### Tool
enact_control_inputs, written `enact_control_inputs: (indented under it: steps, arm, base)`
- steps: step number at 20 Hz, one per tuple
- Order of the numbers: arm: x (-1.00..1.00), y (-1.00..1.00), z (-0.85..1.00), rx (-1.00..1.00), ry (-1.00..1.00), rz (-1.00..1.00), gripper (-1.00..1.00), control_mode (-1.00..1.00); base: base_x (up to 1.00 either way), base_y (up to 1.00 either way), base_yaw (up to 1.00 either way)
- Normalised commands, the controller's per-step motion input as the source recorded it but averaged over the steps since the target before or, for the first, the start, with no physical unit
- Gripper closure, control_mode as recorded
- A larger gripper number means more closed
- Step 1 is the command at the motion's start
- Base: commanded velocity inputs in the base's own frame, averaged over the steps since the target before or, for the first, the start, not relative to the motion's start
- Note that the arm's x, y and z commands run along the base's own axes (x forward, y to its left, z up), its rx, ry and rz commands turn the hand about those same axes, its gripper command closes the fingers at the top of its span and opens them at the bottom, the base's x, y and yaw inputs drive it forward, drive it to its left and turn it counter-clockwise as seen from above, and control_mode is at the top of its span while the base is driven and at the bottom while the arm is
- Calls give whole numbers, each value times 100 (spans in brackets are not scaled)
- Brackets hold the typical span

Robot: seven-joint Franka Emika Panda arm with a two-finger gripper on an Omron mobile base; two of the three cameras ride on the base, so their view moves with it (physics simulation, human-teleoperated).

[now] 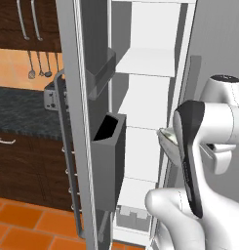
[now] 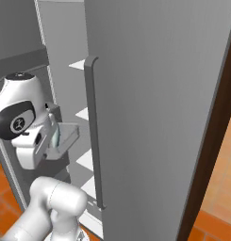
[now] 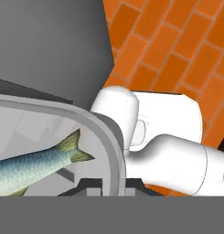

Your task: Take the meat container that has the fish and place it on the second highest rack of the freezer. Then take the vegetable container that has the mushroom and bell pepper and place it on the highest rack of the freezer.

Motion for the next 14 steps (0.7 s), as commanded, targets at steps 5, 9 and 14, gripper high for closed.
enact_control_inputs:
  steps: [5, 9, 14]
  arm:
    - [62, 30, 10, 0, -10, -2, 100, -100]
    - [64, 10, 0, 0, -12, -10, 100, -100]
    - [27, 1, -6, 0, -25, -14, 100, -100]
  base:
    - [0, 0, 0]
    - [0, 0, 0]
    - [0, 0, 0]
